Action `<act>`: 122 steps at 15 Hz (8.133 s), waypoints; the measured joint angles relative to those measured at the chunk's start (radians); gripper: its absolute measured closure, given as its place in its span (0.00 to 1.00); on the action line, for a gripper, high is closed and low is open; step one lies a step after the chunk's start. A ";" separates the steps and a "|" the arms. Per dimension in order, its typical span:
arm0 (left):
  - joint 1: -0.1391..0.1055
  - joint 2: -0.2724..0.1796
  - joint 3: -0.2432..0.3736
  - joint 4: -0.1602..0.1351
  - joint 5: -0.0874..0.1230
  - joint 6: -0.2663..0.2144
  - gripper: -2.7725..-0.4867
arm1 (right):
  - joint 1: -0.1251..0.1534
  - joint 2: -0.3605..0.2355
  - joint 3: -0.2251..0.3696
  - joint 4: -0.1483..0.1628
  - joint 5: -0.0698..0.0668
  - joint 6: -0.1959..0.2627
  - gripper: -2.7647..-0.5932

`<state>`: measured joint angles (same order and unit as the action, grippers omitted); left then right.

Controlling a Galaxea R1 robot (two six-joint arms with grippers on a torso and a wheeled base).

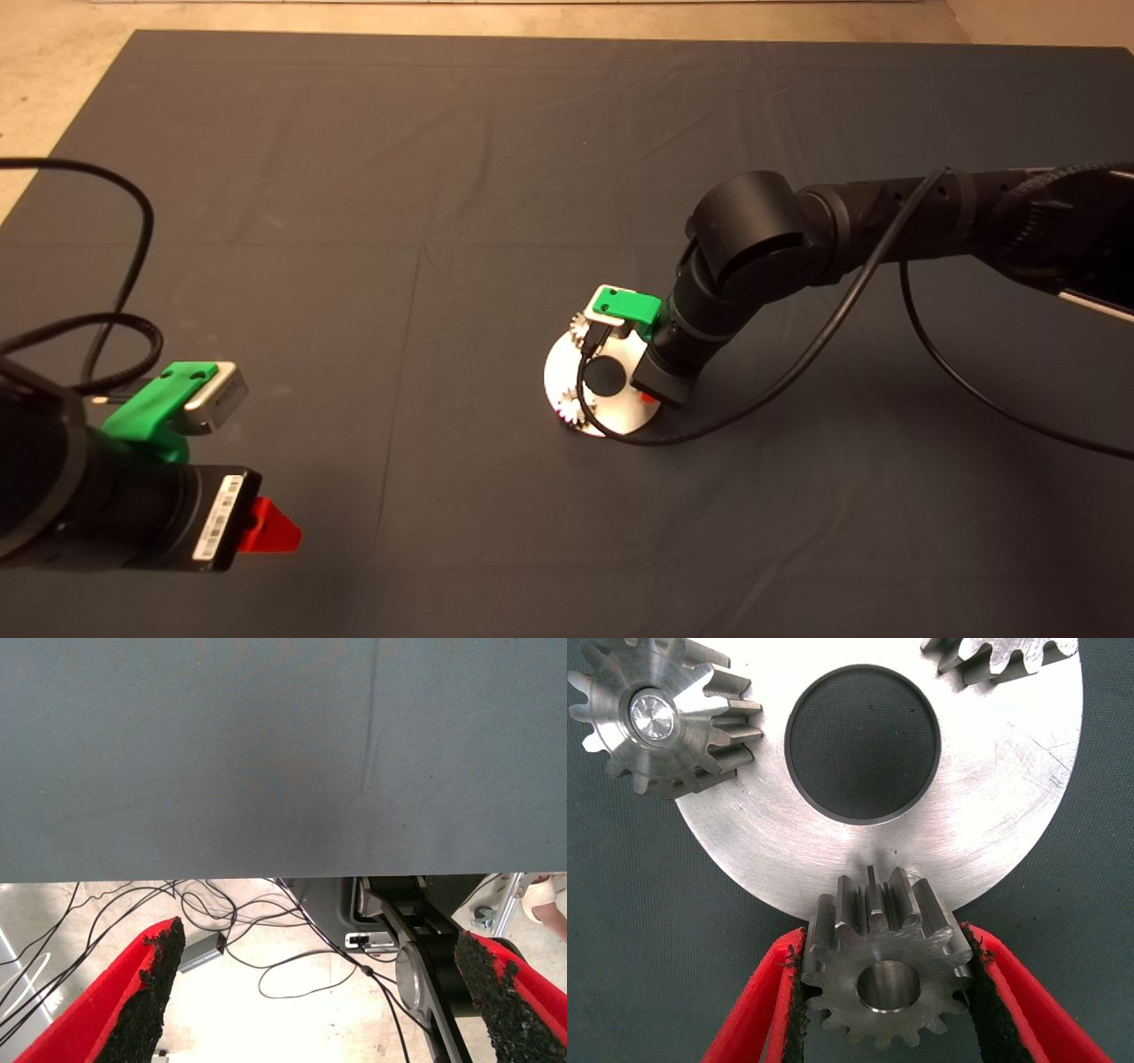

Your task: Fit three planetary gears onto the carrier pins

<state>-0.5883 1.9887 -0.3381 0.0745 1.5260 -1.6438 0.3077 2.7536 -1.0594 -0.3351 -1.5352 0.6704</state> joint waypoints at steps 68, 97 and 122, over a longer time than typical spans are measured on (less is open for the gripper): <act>0.000 0.000 0.000 -0.003 0.000 0.000 0.26 | -0.009 -0.014 0.027 -0.124 0.002 0.009 0.78; 0.000 0.000 0.000 -0.003 0.000 0.000 0.26 | -0.022 -0.042 0.062 -0.095 0.015 0.002 0.78; 0.000 0.000 0.000 -0.008 0.000 -0.001 0.26 | -0.022 -0.056 0.063 -0.110 0.028 0.000 0.78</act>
<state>-0.5883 1.9887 -0.3377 0.0667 1.5260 -1.6451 0.2856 2.6979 -0.9966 -0.4449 -1.5068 0.6704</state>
